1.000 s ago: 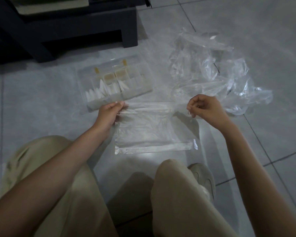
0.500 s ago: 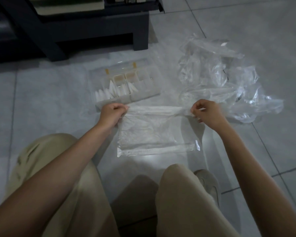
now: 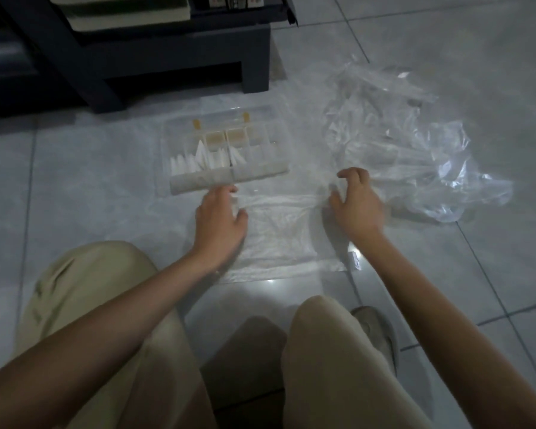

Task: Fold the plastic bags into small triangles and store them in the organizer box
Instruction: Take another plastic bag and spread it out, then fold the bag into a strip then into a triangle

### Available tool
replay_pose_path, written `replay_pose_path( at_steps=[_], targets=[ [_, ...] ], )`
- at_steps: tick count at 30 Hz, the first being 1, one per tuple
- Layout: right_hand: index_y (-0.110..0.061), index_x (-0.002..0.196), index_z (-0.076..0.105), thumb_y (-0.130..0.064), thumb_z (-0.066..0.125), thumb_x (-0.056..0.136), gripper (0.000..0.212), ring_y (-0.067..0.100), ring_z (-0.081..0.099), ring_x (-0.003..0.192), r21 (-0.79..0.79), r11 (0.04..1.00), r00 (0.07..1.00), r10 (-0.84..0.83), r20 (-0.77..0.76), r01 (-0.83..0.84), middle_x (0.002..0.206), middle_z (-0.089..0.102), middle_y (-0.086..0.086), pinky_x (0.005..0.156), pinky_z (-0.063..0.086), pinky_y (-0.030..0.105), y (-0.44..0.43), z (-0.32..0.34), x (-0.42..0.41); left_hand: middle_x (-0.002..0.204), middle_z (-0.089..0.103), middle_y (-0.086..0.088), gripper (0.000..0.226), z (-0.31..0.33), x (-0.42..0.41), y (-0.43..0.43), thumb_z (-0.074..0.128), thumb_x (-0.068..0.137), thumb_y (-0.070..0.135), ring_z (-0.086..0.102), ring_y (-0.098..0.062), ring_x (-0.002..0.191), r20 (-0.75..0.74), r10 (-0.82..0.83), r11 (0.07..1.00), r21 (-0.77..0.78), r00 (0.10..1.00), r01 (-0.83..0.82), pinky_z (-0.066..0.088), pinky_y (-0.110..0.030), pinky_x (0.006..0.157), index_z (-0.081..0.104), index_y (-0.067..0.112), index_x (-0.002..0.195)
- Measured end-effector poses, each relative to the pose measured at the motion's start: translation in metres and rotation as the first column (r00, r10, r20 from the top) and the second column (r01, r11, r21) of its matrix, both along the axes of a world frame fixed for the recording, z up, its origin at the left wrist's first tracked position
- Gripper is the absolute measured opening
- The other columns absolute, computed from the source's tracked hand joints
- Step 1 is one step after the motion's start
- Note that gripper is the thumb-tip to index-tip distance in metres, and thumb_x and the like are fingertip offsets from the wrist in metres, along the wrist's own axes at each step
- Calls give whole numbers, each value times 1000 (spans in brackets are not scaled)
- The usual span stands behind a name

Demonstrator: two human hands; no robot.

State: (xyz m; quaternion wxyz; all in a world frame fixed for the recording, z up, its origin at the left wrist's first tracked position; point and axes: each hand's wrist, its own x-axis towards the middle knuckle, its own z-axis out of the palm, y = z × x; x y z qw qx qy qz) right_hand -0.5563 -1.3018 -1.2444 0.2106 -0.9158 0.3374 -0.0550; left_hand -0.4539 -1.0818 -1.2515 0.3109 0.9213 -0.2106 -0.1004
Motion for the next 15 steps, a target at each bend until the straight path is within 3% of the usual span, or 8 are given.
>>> replay_pose_path(
  at_steps=[2,3,5,7,11,15],
  targets=[
    [-12,131,51,-19,52,95,37,30,58,106,-80,986,984,154,86,-147,142,43,7,77,44,36,28,-3,-2,152,35,-14,52,-7,-20,0,44,97,28,30,-28,141,72,-275,944,207,959,256,16,-41,115,38,6,144],
    [-11,136,48,-19,51,95,42,29,53,119,-104,963,964,256,63,-249,146,41,8,89,45,39,40,-8,-1,157,25,-13,59,-13,-26,0,30,98,37,20,-26,146,89,-360,899,301,929,320,6,-41,118,29,7,149],
    [-13,148,35,-26,42,100,51,25,32,141,-116,889,896,435,-90,-443,156,29,8,115,21,38,60,-20,3,161,13,-11,76,-25,-30,0,7,91,51,8,-23,149,101,-434,833,423,895,356,-8,-41,116,18,7,153],
    [-12,152,24,-33,24,102,54,21,17,148,-129,831,835,512,-203,-541,160,19,6,118,-3,32,75,-31,6,161,10,-13,82,-33,-28,-1,4,89,55,5,-24,149,112,-463,800,481,880,359,-12,-42,116,14,5,153],
    [-9,152,20,-37,8,94,66,21,16,148,-117,827,813,497,-302,-549,160,18,8,118,-5,33,78,-46,3,160,7,-15,87,-40,-23,3,9,88,62,5,-28,149,103,-515,743,550,851,383,-11,-44,116,12,4,152],
    [-20,155,2,-55,3,90,74,20,1,150,-93,883,859,416,-299,-460,163,0,2,118,-8,35,57,-52,-11,156,-25,-11,102,-43,-19,11,-4,73,76,-21,-29,146,45,-468,740,566,882,364,-13,-47,117,-17,10,149]
  ],
)
